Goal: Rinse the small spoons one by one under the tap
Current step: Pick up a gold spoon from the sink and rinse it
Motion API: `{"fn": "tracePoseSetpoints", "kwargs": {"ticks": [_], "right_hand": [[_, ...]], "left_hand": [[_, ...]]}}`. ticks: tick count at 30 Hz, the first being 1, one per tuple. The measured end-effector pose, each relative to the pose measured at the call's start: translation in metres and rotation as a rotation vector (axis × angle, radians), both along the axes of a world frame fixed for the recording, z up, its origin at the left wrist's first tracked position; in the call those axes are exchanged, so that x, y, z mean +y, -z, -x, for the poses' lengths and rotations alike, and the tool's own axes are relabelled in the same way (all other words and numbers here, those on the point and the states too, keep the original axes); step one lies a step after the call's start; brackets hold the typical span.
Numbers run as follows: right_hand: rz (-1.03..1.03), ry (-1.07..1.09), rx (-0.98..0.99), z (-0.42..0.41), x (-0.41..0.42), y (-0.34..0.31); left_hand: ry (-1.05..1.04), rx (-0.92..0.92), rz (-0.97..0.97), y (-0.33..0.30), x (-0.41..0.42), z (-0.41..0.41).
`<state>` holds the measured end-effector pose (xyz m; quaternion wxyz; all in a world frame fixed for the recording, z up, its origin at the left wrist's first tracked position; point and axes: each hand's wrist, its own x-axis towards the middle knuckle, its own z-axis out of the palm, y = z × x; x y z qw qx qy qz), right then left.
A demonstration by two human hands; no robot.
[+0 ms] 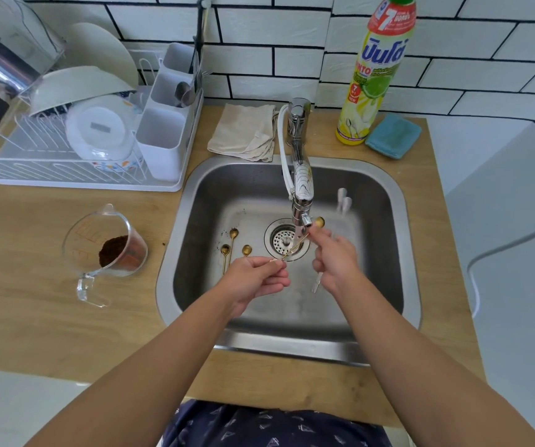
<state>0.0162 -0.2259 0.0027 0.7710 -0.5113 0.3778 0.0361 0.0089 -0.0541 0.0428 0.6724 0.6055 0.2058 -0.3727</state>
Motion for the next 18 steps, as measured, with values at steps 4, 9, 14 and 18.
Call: {"fn": "tracePoseSetpoints", "kwargs": {"ticks": [4,9,14,18], "right_hand": [[0.035,-0.052,-0.013,0.005,0.007,-0.001],[0.005,-0.010,-0.047,0.002,0.004,-0.008],[0.008,-0.075,-0.072,0.007,0.013,-0.008],[0.018,-0.128,-0.035,0.015,0.019,-0.004]], "left_hand": [[0.000,0.004,0.005,0.001,-0.001,0.000],[-0.165,0.173,0.184,0.000,0.001,-0.006],[-0.127,0.149,0.163,-0.003,-0.003,-0.010],[-0.006,-0.092,-0.072,0.000,-0.007,-0.006]]}}
